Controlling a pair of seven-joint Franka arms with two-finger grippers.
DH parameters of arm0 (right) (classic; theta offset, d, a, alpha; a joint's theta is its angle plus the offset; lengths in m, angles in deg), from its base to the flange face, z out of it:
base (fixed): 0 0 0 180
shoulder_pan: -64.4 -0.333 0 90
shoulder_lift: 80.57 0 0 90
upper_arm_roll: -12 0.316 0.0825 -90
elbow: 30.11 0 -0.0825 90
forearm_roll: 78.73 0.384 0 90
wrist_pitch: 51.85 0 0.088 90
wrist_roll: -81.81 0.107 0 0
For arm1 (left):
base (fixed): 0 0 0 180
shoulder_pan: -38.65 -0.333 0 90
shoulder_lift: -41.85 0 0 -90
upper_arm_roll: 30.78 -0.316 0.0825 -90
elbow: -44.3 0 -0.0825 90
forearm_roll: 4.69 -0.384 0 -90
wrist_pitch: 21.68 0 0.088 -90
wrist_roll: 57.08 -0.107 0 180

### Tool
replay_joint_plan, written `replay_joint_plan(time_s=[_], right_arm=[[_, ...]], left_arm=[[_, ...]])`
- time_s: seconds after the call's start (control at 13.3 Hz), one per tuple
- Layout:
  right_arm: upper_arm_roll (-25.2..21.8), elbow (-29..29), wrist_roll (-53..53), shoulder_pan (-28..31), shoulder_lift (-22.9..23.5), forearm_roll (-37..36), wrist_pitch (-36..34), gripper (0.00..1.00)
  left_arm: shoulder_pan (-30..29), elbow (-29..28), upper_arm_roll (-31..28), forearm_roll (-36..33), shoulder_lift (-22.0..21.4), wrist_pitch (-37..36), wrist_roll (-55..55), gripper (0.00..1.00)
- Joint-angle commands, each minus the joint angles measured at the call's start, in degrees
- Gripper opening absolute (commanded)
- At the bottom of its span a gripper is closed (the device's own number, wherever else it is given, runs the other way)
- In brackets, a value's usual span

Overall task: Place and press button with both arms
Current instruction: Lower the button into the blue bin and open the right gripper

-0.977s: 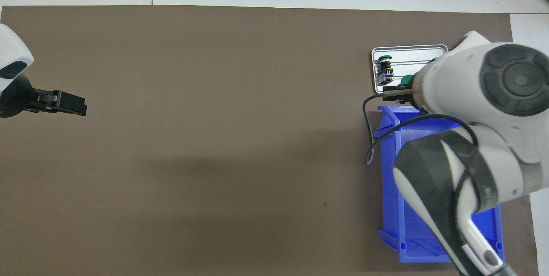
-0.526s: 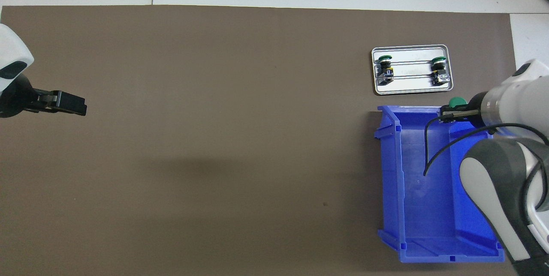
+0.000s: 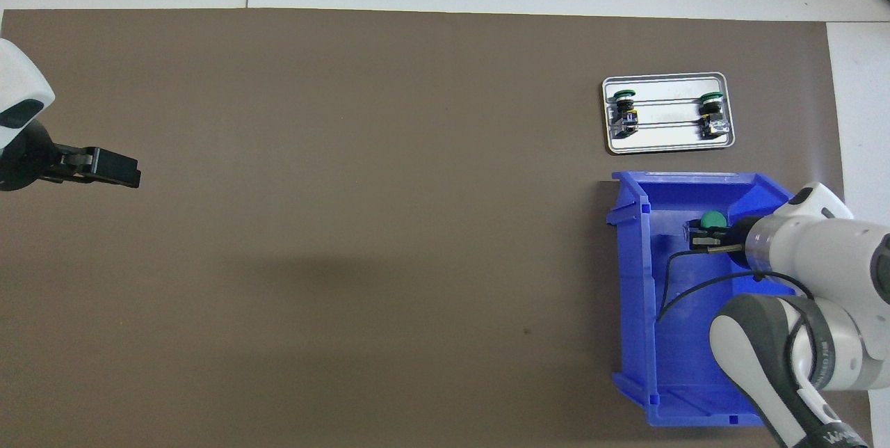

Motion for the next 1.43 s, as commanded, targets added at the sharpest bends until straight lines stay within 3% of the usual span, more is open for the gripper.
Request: replay_joint_plan(time_s=[0.0, 0.15, 0.38, 0.45, 0.68, 1.35], right_arm=[[0.6, 2.2, -2.3, 1.4, 0.9, 2.2, 4.1, 0.0], [0.6, 2.2, -2.3, 1.5, 1.8, 2.2, 4.9, 0.0], [0.6, 2.2, -1.4, 1.4, 2.4, 2.3, 5.0, 0.82], [0.6, 2.0, -1.3, 1.4, 2.5, 2.3, 5.0, 0.99], [1.0, -0.5, 2.6, 0.6, 0.9, 2.3, 3.0, 0.99], [1.4, -31.2, 10.7, 0.8, 1.2, 2.1, -36.1, 1.0]], left_arm=[[-0.2, -1.6, 0.1, -0.8, -1.6, 0.3, 0.6, 1.0], [-0.2, -1.6, 0.1, -0.8, -1.6, 0.3, 0.6, 1.0], [-0.2, -1.6, 0.1, -0.8, -1.6, 0.3, 0.6, 1.0], [-0.2, -1.6, 0.1, -0.8, -1.6, 0.3, 0.6, 1.0], [-0.2, -1.6, 0.1, -0.8, -1.6, 0.3, 0.6, 1.0], [-0.2, -1.6, 0.1, -0.8, -1.6, 0.3, 0.6, 1.0]])
